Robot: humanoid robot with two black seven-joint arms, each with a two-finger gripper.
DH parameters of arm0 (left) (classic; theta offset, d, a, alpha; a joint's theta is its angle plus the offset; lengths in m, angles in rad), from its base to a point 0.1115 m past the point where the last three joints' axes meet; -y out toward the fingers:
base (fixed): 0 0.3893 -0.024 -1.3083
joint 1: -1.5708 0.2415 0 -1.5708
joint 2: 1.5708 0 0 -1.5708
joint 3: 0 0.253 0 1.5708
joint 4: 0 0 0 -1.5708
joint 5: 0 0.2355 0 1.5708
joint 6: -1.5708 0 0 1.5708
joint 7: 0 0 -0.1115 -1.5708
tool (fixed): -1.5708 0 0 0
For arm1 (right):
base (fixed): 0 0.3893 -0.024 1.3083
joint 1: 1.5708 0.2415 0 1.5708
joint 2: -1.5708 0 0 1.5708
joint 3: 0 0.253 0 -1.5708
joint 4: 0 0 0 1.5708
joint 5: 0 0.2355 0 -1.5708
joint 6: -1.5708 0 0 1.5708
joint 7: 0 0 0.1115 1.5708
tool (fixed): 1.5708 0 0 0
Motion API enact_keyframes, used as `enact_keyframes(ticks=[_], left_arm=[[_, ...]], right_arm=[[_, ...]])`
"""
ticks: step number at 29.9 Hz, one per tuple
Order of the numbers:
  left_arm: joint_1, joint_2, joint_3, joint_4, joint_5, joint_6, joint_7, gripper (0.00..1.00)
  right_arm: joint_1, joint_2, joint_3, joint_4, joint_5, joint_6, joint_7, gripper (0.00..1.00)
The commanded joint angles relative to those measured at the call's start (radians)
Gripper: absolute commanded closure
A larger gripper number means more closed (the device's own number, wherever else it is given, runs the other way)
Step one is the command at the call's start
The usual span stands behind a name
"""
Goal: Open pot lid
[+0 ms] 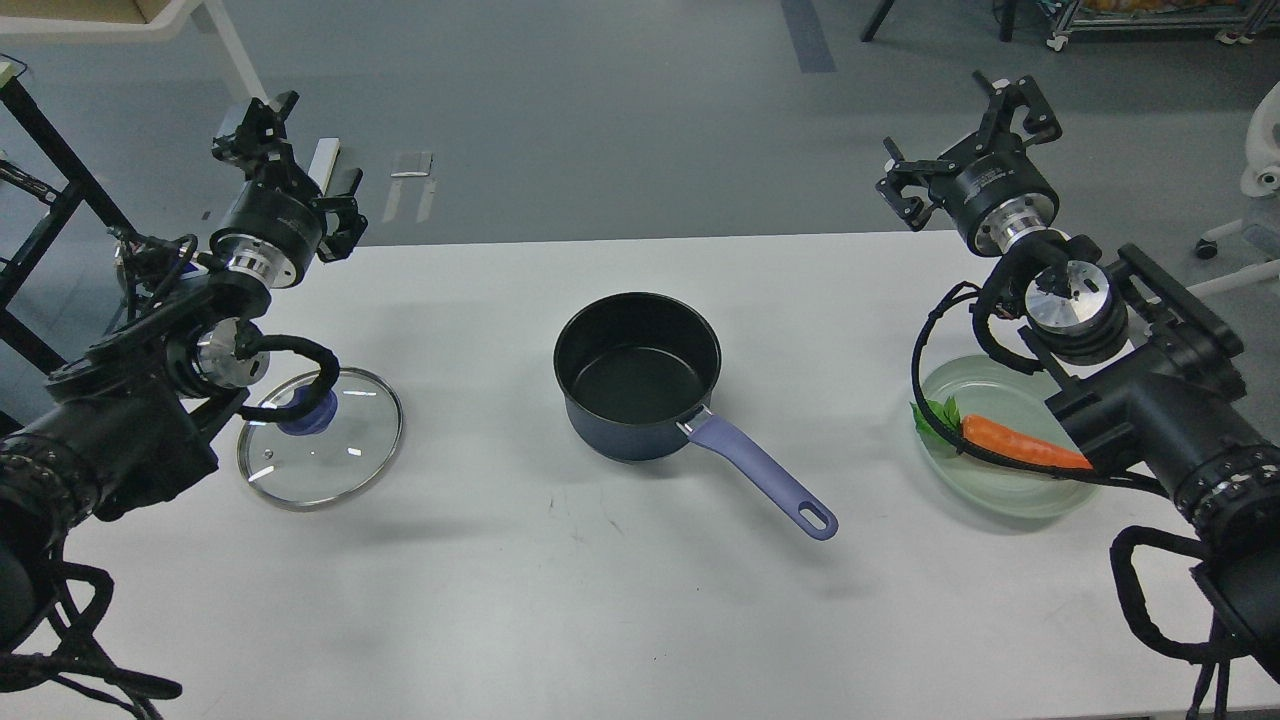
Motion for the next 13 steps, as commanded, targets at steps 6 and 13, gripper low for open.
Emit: enact_keyframes(ticks=[6, 13], left_arm=[[0.001, 0.009, 0.001, -0.001, 0.0, 0.003, 0.0, 0.01], [-0.004, 0.017, 0.001, -0.001, 0.002, 0.009, 0.0, 0.01]], right_arm=[[-0.001, 0.028, -0.012, -0.017, -0.001, 0.009, 0.011, 0.0], [0.001, 0.028, -0.02, -0.008, -0.001, 0.01, 0.011, 0.0]])
